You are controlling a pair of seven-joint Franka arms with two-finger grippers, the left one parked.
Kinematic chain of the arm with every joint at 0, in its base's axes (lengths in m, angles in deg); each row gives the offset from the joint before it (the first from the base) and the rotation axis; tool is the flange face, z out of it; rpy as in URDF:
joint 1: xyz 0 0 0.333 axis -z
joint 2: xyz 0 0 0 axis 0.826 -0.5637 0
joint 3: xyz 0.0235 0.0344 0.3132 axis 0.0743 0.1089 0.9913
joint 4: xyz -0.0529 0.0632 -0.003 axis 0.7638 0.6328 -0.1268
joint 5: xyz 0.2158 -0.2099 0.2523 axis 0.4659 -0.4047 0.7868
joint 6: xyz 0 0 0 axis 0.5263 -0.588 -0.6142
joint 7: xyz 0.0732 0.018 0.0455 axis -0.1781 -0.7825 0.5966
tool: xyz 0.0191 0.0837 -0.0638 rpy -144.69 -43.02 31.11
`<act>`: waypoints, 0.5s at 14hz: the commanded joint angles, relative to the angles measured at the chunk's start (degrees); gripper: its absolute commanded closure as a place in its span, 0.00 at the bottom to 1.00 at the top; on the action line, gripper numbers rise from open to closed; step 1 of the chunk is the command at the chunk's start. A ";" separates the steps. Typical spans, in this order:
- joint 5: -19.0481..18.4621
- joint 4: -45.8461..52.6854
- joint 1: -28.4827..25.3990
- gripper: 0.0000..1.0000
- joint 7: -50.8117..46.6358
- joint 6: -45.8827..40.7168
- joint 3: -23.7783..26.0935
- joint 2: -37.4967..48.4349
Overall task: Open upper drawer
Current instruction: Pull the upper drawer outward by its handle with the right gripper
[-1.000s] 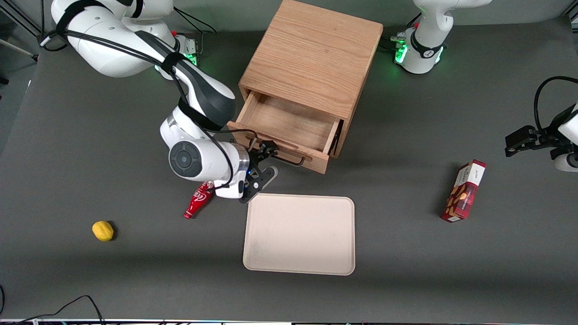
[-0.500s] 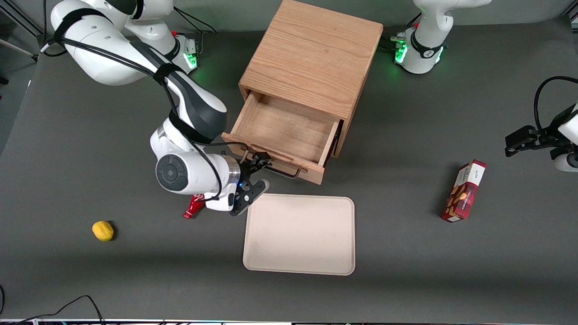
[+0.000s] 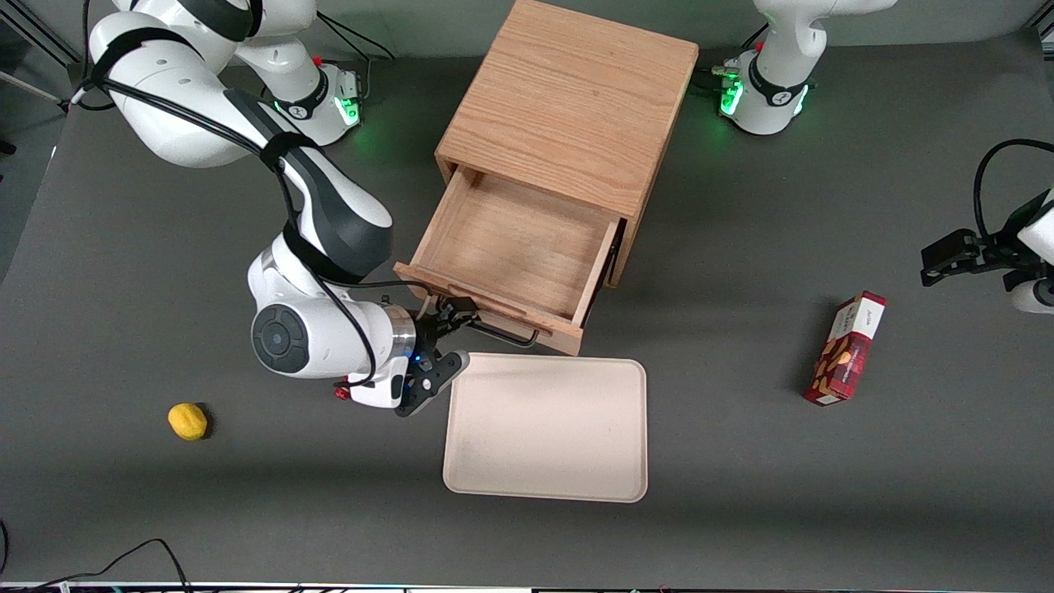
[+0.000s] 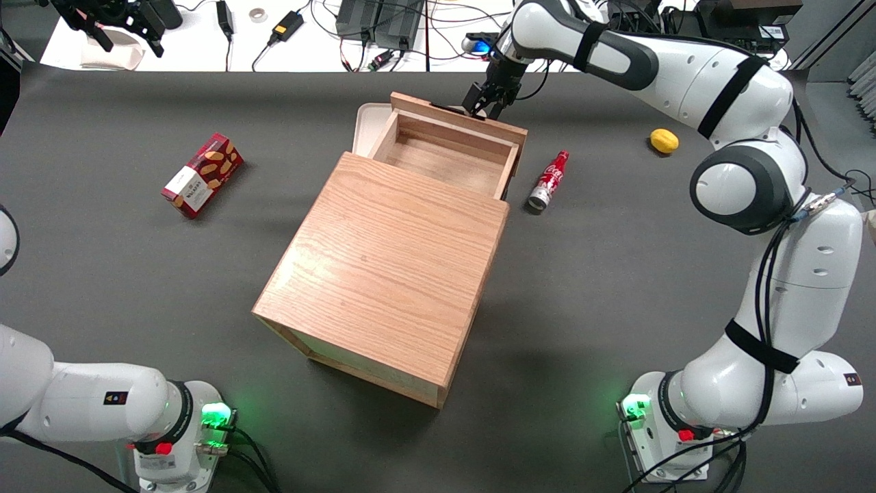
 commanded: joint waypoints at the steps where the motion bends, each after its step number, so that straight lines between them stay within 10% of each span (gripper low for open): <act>1: -1.48 3.90 -0.41 0.00 2.31 -1.66 -0.26 -1.84; 7: -1.40 7.86 -0.32 0.00 4.42 -2.72 -1.58 -3.69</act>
